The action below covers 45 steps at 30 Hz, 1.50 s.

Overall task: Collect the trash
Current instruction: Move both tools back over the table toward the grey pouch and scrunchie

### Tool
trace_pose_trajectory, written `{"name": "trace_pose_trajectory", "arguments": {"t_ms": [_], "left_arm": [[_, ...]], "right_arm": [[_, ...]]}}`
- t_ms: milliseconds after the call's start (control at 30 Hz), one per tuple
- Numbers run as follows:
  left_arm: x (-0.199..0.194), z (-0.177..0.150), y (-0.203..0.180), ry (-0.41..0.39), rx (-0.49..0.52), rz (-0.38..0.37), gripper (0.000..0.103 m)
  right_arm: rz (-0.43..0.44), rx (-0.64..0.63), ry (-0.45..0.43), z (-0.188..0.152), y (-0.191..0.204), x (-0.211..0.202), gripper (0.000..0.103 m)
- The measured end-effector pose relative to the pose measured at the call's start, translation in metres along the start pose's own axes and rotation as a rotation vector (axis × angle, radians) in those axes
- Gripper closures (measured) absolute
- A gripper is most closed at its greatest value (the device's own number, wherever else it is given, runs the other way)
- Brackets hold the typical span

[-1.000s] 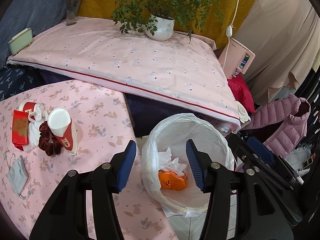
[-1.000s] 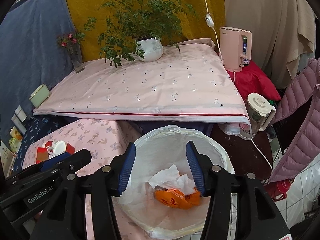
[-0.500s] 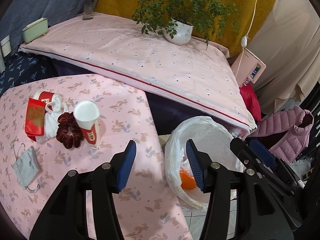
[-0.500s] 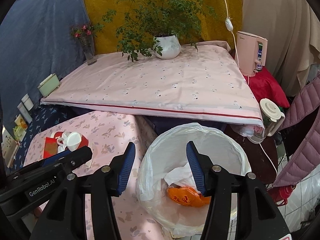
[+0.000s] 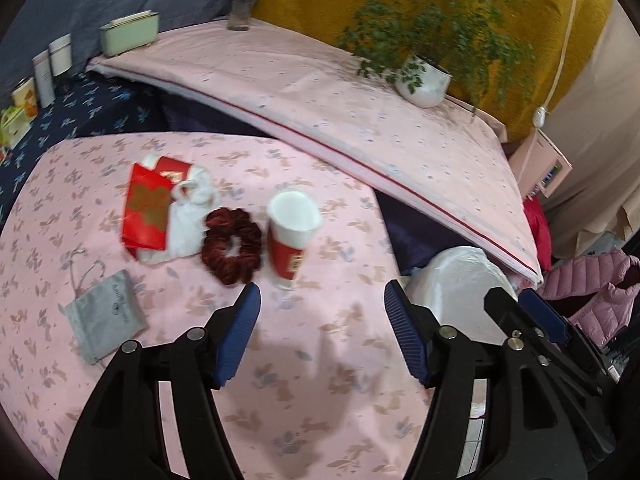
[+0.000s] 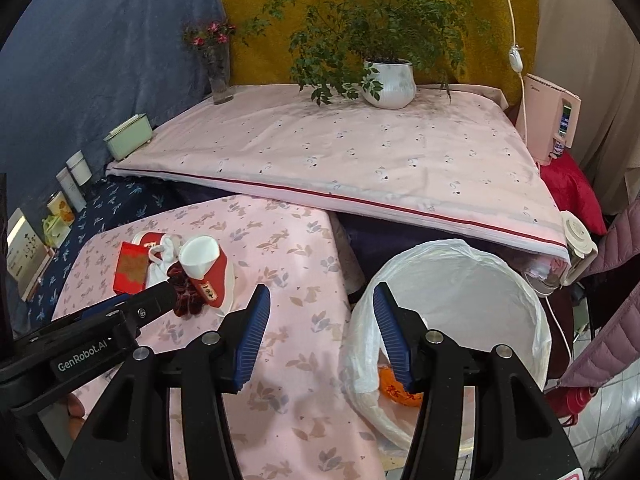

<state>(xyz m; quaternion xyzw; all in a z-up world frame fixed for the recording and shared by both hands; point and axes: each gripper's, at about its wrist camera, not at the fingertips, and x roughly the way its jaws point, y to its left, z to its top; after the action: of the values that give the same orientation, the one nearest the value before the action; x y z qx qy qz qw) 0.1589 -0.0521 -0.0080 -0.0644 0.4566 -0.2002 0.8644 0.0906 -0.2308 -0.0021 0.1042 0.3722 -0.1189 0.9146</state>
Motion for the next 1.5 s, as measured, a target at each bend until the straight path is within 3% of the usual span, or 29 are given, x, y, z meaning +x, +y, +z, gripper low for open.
{"name": "trace_pose_trajectory", "arguments": {"t_ms": [233,700,867,1267,1433,1500], "left_arm": [[-0.003,-0.011,0.074,0.011,-0.117,0.085,0.034],[0.009,-0.051,0.199,0.09,-0.328,0.226,0.033],[0.018,-0.061,0.214,0.125,-0.351,0.228,0.033],[0.033,-0.05,0.219,0.137,-0.318,0.212,0.034],[0.036,-0.047,0.216,0.143,-0.29,0.214,0.051],[0.037,-0.046,0.217,0.144,-0.288,0.21,0.059]], "right_arm": [[0.033,-0.053,0.025,-0.009,0.039,0.014,0.046],[0.113,-0.114,0.115,-0.033,0.106,0.057,0.044],[0.136,-0.149,0.146,-0.037,0.132,0.075,0.044],[0.143,-0.251,0.18,-0.029,0.183,0.129,0.044],[0.116,-0.264,0.221,-0.028,0.191,0.16,0.045],[0.106,-0.273,0.234,-0.03,0.193,0.17,0.052]]}}
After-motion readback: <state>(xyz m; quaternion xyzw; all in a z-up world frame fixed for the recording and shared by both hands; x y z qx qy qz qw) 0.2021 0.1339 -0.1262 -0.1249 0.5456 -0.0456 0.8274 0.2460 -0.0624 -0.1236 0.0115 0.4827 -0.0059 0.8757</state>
